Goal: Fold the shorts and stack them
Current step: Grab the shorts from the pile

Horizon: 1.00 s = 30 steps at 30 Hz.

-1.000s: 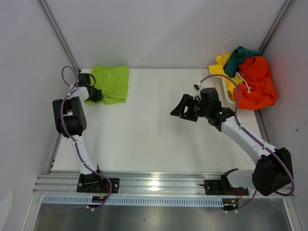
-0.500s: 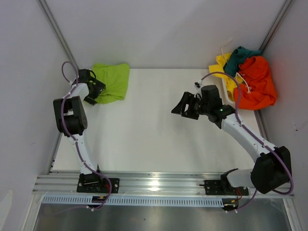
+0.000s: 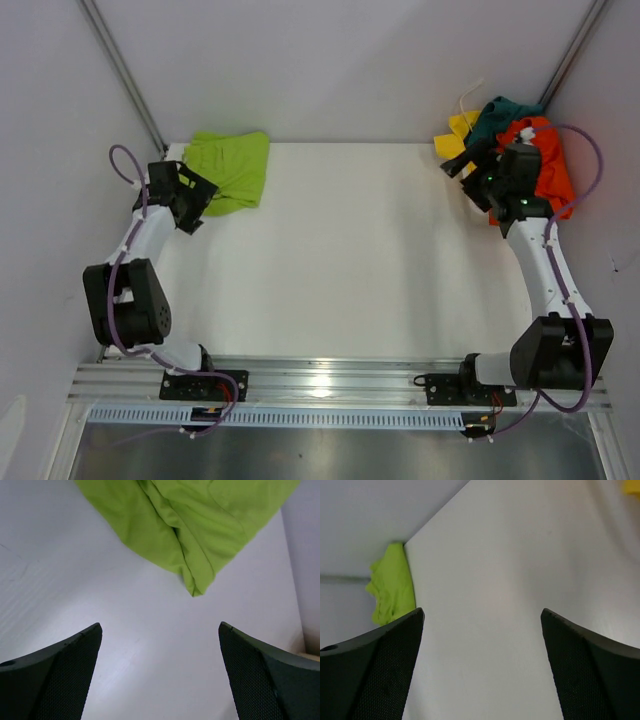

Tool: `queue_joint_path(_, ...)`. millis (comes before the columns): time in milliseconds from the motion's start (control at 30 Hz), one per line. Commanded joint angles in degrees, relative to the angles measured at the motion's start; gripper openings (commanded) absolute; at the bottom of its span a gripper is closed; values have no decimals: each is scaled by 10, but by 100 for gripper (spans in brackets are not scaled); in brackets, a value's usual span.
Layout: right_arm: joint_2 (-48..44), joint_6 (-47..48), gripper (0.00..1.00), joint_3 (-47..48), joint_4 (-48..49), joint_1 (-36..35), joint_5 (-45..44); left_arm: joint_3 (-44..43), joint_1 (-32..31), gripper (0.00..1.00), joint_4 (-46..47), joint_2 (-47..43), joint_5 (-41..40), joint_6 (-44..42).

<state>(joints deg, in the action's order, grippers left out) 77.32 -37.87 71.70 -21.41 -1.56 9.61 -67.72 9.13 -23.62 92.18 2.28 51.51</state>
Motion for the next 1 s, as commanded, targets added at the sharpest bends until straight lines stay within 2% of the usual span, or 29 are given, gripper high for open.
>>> queue_joint_path(0, -9, -42, 99, -9, 36, 69, -51, 46, -18, 99, 59, -67, 62, -29)
queue_joint_path(100, 9, -40, 100, -4, 46, 116, -95, 145, -38, 99, 179, -148, 123, -25)
queue_joint_path(133, 12, -34, 99, -3, 47, 122, -127, 183, -41, 99, 210, -187, 138, -20)
queue_joint_path(167, 19, -35, 99, -1, 44, 125, -196, 210, -46, 99, 262, -204, 149, -14)
queue_joint_path(333, 52, -18, 99, 40, 49, 140, -245, 221, -85, 99, 252, -265, 155, -33)
queue_joint_path(400, 69, -26, 99, 61, 46, 148, -246, 233, -85, 99, 252, -283, 190, -38)
queue_joint_path(467, 93, -34, 100, 89, 51, 148, -259, 273, -85, 99, 326, -297, 245, -20)
queue_joint_path(567, 125, -53, 100, 123, 65, 148, -288, 353, -85, 99, 415, -329, 278, 13)
queue_joint_path(667, 176, -63, 99, 162, 73, 147, -324, 376, -102, 99, 388, -340, 287, -10)
queue_joint_path(900, 347, -59, 100, 386, 16, 131, -388, 395, -104, 99, 310, -362, 307, -84)
queue_joint_path(967, 379, -57, 99, 419, 8, 120, -405, 414, -104, 99, 305, -384, 304, -90)
